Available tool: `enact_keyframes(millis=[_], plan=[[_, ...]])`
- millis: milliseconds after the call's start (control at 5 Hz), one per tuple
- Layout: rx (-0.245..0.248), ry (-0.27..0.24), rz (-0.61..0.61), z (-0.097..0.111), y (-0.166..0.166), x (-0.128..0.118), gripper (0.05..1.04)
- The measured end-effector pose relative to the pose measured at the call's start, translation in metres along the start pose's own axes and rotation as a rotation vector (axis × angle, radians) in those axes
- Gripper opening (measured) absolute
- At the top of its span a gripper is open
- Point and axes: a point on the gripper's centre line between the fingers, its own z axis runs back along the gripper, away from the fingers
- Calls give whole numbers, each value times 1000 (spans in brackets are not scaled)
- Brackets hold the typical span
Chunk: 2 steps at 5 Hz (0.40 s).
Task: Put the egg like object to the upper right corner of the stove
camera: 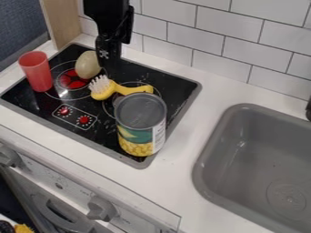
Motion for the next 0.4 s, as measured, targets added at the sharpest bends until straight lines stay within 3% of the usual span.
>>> enact_keyframes(millis=[200,400], plan=[[34,3,1,-9,3,-3,999],[63,35,96,-11,2,7,999]])
